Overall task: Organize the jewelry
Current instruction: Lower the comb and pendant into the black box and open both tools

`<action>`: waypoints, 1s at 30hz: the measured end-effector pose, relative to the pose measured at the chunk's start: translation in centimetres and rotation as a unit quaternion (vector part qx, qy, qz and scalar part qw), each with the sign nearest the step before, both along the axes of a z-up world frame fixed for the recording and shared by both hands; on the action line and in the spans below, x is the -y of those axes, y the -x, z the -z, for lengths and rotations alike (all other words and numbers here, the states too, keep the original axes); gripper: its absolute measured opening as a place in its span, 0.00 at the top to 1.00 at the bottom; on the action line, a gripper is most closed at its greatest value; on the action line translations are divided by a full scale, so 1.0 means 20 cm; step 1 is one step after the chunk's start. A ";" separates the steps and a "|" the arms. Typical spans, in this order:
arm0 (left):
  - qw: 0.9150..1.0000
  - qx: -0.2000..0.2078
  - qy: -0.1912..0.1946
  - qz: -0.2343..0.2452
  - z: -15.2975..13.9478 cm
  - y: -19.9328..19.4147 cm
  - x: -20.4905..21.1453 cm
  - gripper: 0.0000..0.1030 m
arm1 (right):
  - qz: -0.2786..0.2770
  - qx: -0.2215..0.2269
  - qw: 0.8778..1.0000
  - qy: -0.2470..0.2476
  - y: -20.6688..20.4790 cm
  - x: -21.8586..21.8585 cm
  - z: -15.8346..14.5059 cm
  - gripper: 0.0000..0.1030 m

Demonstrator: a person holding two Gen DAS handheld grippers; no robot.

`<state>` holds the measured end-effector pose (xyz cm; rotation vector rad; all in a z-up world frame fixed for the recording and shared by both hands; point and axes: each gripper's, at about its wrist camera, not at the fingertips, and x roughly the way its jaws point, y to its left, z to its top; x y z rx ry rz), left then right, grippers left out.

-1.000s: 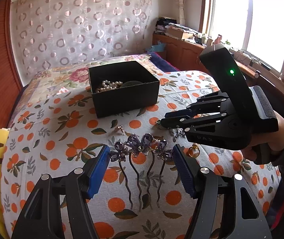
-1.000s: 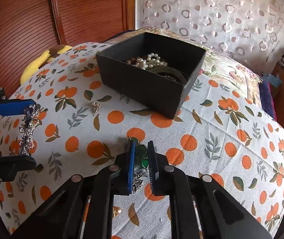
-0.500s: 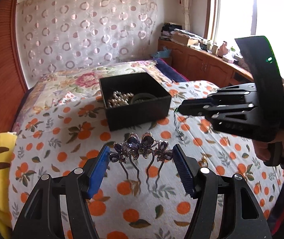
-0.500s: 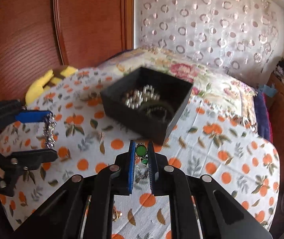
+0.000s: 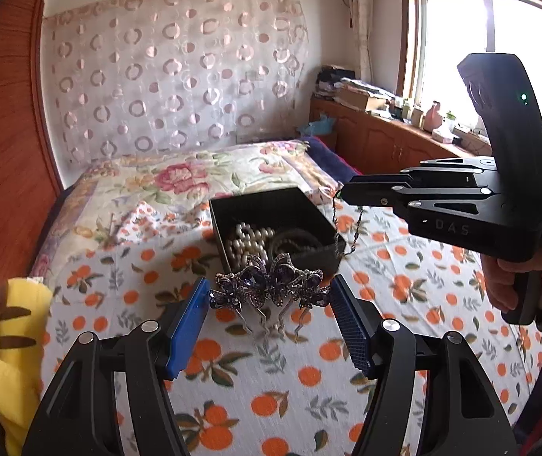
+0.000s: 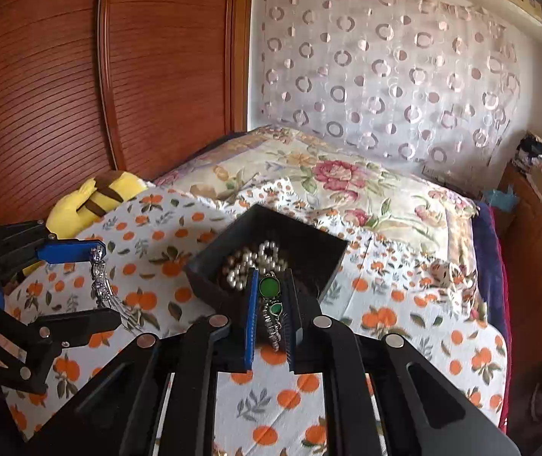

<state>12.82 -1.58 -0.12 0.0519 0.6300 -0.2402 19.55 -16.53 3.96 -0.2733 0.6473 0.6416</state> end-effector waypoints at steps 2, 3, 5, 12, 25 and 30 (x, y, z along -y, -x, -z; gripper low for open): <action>1.000 0.007 -0.002 -0.002 -0.03 -0.02 0.00 0.40 | 0.002 0.004 1.000 -0.002 -0.02 -0.01 -0.02 0.87; 1.000 0.010 -0.002 -0.003 -0.05 -0.03 0.00 0.40 | 0.003 0.006 1.000 -0.003 -0.03 -0.02 -0.03 0.87; 1.000 0.016 -0.004 -0.006 -0.07 -0.05 0.00 0.40 | 0.008 0.007 1.000 -0.008 -0.06 -0.02 -0.05 0.87; 1.000 0.021 -0.007 -0.014 -0.11 -0.14 -0.01 0.40 | 0.016 -0.016 1.000 -0.017 -0.16 -0.04 0.00 0.87; 1.000 0.017 -0.016 -0.021 -0.11 -0.34 0.05 0.40 | 0.046 -0.059 0.997 -0.037 -0.19 0.11 0.12 0.69; 0.999 0.012 -0.027 -0.021 -0.10 -0.43 0.10 0.40 | 0.055 -0.053 0.997 -0.032 -0.15 0.21 0.14 0.69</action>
